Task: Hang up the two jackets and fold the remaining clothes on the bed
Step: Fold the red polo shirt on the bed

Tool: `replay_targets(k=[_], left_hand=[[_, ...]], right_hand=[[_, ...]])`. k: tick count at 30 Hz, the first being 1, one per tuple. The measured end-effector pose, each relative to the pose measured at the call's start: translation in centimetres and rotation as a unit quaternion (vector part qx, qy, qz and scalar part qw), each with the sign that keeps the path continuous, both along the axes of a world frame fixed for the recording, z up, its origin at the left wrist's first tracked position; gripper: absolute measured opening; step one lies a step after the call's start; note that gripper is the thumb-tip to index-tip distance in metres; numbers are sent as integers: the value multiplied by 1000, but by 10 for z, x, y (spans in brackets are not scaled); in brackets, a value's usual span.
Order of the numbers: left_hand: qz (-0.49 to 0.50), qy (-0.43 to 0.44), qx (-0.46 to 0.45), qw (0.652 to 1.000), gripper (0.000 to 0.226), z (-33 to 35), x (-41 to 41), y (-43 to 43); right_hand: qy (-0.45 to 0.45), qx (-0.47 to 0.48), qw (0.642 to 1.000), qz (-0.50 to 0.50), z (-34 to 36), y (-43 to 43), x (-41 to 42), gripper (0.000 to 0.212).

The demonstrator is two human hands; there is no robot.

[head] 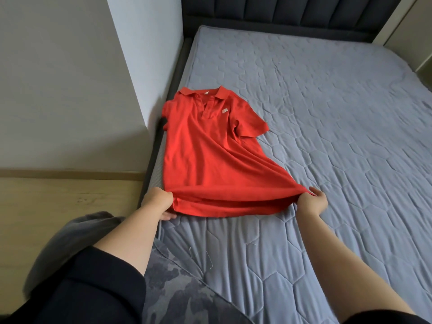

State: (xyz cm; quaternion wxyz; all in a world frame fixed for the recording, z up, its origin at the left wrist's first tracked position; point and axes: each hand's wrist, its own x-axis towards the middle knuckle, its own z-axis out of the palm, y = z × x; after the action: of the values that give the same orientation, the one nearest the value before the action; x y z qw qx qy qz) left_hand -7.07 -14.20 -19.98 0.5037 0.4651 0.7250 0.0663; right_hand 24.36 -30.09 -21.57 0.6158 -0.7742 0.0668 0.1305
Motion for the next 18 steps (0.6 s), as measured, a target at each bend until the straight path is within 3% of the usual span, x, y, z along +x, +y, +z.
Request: replay_targets(k=[3, 5, 7, 9, 11, 14, 16, 18], left_hand=[[41, -78, 80, 993, 7, -5, -15, -3], [-96, -46, 145, 984, 18, -12, -30, -9], [-318, 55, 179, 929, 22, -13, -40, -22], [-439, 114, 216, 865, 27, -13, -41, -31], [-466, 153, 321, 810, 35, -2, -36, -37], [-434, 205, 525, 703, 40, 18, -32, -38], [-425, 230, 539, 690, 40, 26, -37, -38], [-481, 291, 463, 685, 37, 21, -43, -38]], right_hand=[[-14, -2, 1000, 0, -2, -4, -2, 43], [-79, -89, 991, 54, -6, -9, -5, 39], [-124, -184, 967, 123, -12, -13, -10, 34], [-141, -234, 949, 156, -14, -17, -14, 30], [-113, -192, 968, 115, -9, -16, -17, 26], [-30, -79, 996, -8, 3, -14, -10, 28], [0, -76, 996, -34, 6, -24, 0, 30], [8, -168, 986, 23, 2, -38, 6, 27]])
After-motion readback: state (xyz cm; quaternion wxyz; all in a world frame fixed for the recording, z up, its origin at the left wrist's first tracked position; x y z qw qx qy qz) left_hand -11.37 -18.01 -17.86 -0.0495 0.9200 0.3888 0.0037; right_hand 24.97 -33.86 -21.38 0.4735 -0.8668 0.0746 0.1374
